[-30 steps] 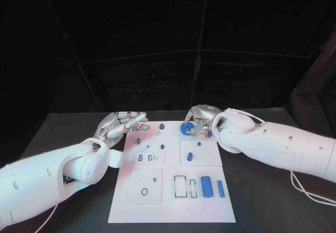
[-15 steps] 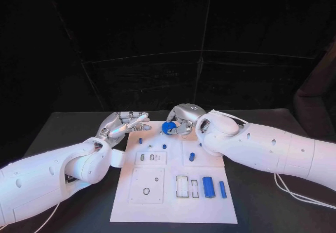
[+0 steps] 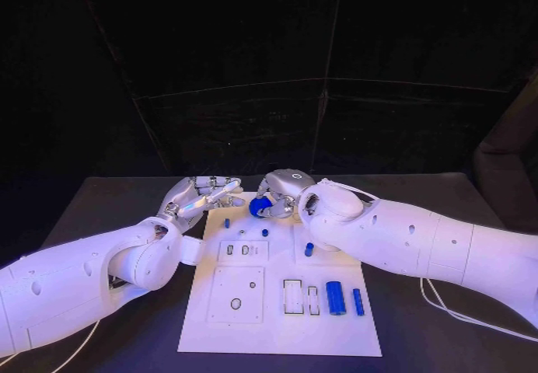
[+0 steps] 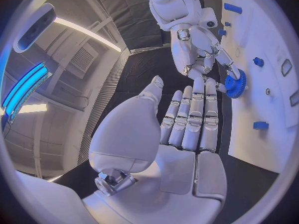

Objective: Assemble the parts on the task board

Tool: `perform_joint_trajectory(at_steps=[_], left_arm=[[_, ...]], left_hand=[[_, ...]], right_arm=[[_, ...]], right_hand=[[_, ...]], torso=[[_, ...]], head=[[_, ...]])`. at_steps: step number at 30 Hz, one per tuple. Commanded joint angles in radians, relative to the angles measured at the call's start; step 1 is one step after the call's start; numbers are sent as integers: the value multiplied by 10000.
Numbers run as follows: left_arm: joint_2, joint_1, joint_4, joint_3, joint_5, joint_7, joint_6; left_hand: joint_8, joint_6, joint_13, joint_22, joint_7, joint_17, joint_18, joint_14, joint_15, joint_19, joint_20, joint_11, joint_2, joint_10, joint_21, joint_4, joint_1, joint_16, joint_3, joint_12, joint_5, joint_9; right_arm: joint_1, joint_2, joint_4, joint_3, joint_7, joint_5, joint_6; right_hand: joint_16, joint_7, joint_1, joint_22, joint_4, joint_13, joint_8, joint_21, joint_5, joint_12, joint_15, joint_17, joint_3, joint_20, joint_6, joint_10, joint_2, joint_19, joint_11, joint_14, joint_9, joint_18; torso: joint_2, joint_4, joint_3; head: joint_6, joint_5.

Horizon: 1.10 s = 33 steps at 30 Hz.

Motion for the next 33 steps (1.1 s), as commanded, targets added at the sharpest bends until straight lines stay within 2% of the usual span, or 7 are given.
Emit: perform_joint_trajectory(at_steps=[1, 7, 12, 14, 19, 23, 33], left_arm=[[4, 17, 10, 10, -41, 46, 90], [3, 18, 10, 10, -41, 47, 76], [5, 19, 6, 10, -41, 45, 71], [7, 19, 3, 10, -41, 43, 71], [10, 19, -4, 10, -41, 38, 75], [9, 19, -8, 10, -41, 33, 76], [-4, 19, -7, 10, -41, 22, 71]], left_hand=[[-60, 34, -14, -12, 52, 17, 70, 18, 81, 78, -15, 25, 95, -12, -62, -59, 27, -48, 3, -62, 14, -11], [-60, 34, -14, -12, 52, 17, 70, 18, 81, 78, -15, 25, 95, -12, -62, -59, 27, -48, 3, -62, 14, -11], [-60, 34, -14, -12, 52, 17, 70, 18, 81, 78, -15, 25, 95, -12, -62, -59, 27, -48, 3, -62, 14, -11], [-60, 34, -14, -12, 52, 17, 70, 18, 81, 78, -15, 25, 95, -12, -62, -59, 27, -48, 3, -62, 14, -11], [-60, 34, -14, -12, 52, 17, 70, 18, 81, 78, -15, 25, 95, -12, -62, -59, 27, -48, 3, -62, 14, -11], [-79, 35, -14, -25, 52, 24, 70, 20, 82, 86, -14, 26, 109, -12, -83, -90, 37, -74, 0, -85, 14, -10], [-79, 35, -14, -25, 52, 24, 70, 20, 82, 86, -14, 26, 109, -12, -83, -90, 37, -74, 0, -85, 14, -10]], right_arm=[[-8, 102, -112, -1, -126, -133, 362], [-52, 217, -207, -8, -156, -176, 691], [-70, 289, -317, -14, -217, -191, 655], [-72, 305, -351, -15, -228, -194, 622], [-76, 322, -405, -17, -334, -196, 480], [-77, 311, -424, -17, -394, -196, 509], [-77, 208, -410, -18, -503, -31, 825]], right_hand=[[-3, -192, -112, 1272, 41, 1857, -71, 72, -90, -77, 26, 1527, 40, -22, 186, 453, -42, 424, 46, 824, -30, -170], [-15, -130, -214, 1297, 64, 1732, -205, 81, -291, -218, 73, 1498, 17, 19, 41, 350, -168, 431, 102, 817, -58, -175], [-20, 66, -313, 1310, 70, 1541, -650, 84, -172, -442, 212, 1492, -117, 133, -656, 183, -392, 428, 273, 814, -90, -178], [-16, 169, -376, 1330, 124, 1441, -860, 92, -526, -556, 299, 1505, -263, 213, -1130, 96, -472, 434, 373, 816, -93, -183], [-3, 307, -708, 1365, 768, 1324, -851, 109, -1332, -695, 440, 1539, -927, 371, -1588, -13, -654, 441, 513, 820, -64, -186], [6, 346, -660, 1374, 1353, 1296, -846, 114, -1280, -731, 486, 1563, -1358, 428, -1698, -46, -684, 439, 557, 822, -57, -186], [0, 300, -669, 1369, 1888, 1329, -774, 114, -1104, -702, 464, 1548, -1603, 420, -1313, -24, -476, 431, 524, 817, -11, -183]], torso=[[-1, -10, 12], [-5, -22, 17], [-4, -21, 18], [-4, -20, 16], [-1, -19, 16], [-3, -23, 17], [-3, -24, 21]], head=[[-10, 15], [-24, 31], [-31, 35], [-27, 41], [-33, 51], [-35, 53], [-42, 54]])
